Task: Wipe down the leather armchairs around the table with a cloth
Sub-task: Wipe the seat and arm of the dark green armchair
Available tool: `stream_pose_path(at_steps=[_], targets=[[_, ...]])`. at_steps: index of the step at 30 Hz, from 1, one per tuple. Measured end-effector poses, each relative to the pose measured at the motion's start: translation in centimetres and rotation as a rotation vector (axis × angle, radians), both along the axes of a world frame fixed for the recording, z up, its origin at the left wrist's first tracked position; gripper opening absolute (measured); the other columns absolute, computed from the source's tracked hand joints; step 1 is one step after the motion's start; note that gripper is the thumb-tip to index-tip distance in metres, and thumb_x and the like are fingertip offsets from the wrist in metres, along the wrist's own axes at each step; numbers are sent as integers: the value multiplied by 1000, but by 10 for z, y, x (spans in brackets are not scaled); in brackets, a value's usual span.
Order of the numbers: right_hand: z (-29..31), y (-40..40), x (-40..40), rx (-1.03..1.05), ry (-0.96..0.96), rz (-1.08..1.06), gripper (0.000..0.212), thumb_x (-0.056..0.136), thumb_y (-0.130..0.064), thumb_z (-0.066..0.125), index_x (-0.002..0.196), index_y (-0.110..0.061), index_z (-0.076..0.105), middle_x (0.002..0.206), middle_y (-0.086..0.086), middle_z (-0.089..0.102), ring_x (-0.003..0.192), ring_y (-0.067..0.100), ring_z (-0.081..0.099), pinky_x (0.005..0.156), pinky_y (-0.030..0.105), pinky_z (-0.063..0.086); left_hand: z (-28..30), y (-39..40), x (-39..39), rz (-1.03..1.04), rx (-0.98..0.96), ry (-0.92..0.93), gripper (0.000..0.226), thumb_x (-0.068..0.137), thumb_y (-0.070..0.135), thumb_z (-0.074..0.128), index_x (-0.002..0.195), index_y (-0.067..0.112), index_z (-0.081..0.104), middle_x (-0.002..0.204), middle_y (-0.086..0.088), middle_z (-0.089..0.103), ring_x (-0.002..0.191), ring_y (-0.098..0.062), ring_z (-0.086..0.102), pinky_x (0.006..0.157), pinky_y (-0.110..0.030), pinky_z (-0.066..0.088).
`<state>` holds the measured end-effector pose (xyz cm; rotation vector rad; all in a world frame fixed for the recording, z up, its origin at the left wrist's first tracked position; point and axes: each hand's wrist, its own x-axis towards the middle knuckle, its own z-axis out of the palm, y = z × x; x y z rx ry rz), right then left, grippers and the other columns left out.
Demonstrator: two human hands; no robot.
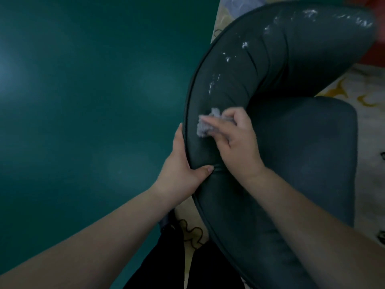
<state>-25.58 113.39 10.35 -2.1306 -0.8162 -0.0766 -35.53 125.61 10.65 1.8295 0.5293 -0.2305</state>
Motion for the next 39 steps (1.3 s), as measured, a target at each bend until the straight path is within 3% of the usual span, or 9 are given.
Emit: stream_pose_path(at_steps=[5,8,11,15,19,25,31,36,39], targets=[[8,39,69,19,81,-183,32,86,-3,61,115,-17,68,96,6,40,96,28,48,94,35,44,-2,0,0,-9,-8,10,110,78,25,78,153,36,-2,130,24,44,115,6,49,90,-3,38],[8,30,52,58,140,-185,35,88,-1,60,119,-15,65,96,6,39,94,10,45,94,14,38,0,6,2,-41,-6,34,112,76,37,79,152,39,-3,123,27,45,110,6,52,79,5,36],[4,11,12,86,140,-157,37,86,4,59,120,-11,63,97,8,40,92,0,44,87,7,38,-1,18,9,-79,-37,25,112,73,40,80,153,37,1,120,34,45,113,9,52,88,-3,41],[4,15,22,16,109,-168,36,84,4,61,116,-13,67,96,8,42,94,14,47,87,18,42,-1,33,31,-132,-46,-6,115,70,41,82,153,37,2,121,41,44,115,16,49,99,-17,42],[6,36,73,-26,72,-185,33,84,0,64,113,-15,69,94,7,41,94,29,50,90,33,46,-4,41,52,-128,-44,-29,112,71,43,81,153,38,5,130,32,46,118,12,49,101,-18,41],[0,20,31,155,138,-248,37,84,8,61,117,-7,65,97,7,40,94,-1,46,88,8,40,1,47,85,-116,37,-63,106,74,40,78,154,33,7,134,28,45,117,13,47,94,-4,37],[7,40,93,25,21,-210,34,82,1,65,113,-11,69,94,7,41,90,23,49,85,20,41,1,47,91,-132,-11,-41,105,78,25,78,154,33,6,140,22,43,121,7,48,106,-23,40],[4,45,120,139,178,-259,31,86,-3,62,114,-14,68,95,6,41,92,14,49,92,11,38,2,50,98,-126,-5,-7,102,78,30,78,154,32,9,132,34,41,115,21,44,97,-4,36],[0,30,86,180,184,-125,35,84,3,62,115,-13,67,93,3,40,90,9,48,89,13,41,8,60,122,-130,103,-13,100,78,34,75,155,28,12,147,20,37,121,18,32,98,-4,27]])
